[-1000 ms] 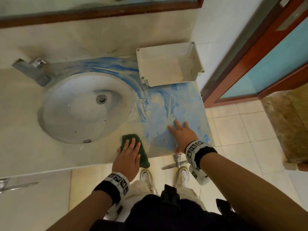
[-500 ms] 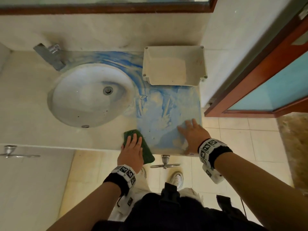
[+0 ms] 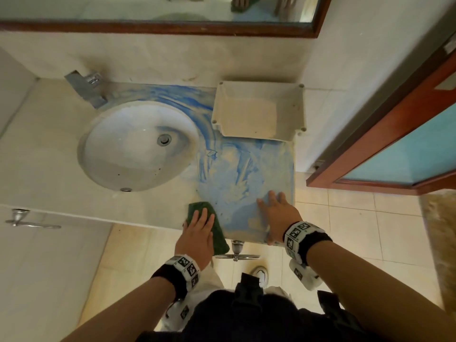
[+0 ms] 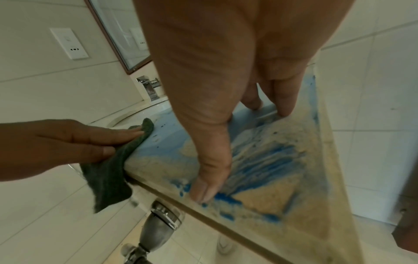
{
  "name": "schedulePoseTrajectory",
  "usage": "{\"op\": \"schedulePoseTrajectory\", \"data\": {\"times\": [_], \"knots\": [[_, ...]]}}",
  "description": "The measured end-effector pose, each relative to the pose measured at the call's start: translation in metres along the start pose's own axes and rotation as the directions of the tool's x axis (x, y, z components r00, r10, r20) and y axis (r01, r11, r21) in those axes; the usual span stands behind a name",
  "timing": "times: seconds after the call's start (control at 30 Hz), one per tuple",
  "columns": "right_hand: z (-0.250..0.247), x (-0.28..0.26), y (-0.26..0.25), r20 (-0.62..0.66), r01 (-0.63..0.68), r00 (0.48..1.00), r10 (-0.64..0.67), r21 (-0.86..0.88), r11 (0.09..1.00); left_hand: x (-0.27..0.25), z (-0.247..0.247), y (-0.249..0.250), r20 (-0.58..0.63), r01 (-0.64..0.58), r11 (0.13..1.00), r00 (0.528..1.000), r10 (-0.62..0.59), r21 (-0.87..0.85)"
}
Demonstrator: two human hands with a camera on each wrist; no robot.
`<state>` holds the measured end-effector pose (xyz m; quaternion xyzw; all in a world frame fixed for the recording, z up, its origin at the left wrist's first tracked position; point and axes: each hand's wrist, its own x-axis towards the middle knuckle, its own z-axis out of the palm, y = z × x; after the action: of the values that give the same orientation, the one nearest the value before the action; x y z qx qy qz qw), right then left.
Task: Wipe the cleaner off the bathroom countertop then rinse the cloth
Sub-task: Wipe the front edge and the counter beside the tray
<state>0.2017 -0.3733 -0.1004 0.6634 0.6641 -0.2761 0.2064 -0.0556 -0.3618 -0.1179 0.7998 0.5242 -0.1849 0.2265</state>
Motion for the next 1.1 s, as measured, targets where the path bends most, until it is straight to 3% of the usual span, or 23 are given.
{"op": "schedulePoseTrajectory", "data": {"times": [0.17,0.3,0.43,0.57,0.7,0.83,0.97,1.1], "knots": [[0.003,0.003,0.001,-0.006,0.01,1.0,-0.01,0.006,1.0,0.026,-0.021,-0.026,-0.042,-0.104,0.985,0.993,0.111,0.139],[0.003,0.002,0.001,-0.016,0.015,1.0,-0.015,0.019,1.0,0.058,-0.037,-0.017,-0.091,0.018,0.998,0.996,-0.013,0.054],[0.003,0.002,0.002,-0.019,0.015,1.0,-0.015,0.032,0.999,0.032,-0.015,0.011,-0.068,0.045,0.998,0.997,-0.048,-0.034],[0.004,0.003,0.001,-0.034,0.019,0.999,-0.018,0.035,0.999,-0.002,0.006,0.023,0.005,-0.052,0.998,0.999,0.052,-0.036],[0.004,0.003,0.001,-0.029,0.02,0.999,-0.02,0.028,0.999,0.02,-0.002,-0.002,-0.006,-0.139,0.989,0.99,0.14,0.054],[0.002,0.0,0.001,-0.023,0.02,1.0,-0.019,0.041,0.999,0.053,-0.022,-0.003,-0.079,-0.049,0.998,0.996,0.051,0.026],[0.002,-0.002,0.003,-0.022,0.018,1.0,-0.017,0.061,0.998,0.033,-0.012,0.024,-0.082,0.015,0.998,0.996,-0.021,-0.069],[0.003,-0.002,0.003,-0.032,0.024,0.999,-0.022,0.063,0.998,-0.001,0.01,0.021,-0.01,-0.104,0.994,0.995,0.104,-0.032]]}}
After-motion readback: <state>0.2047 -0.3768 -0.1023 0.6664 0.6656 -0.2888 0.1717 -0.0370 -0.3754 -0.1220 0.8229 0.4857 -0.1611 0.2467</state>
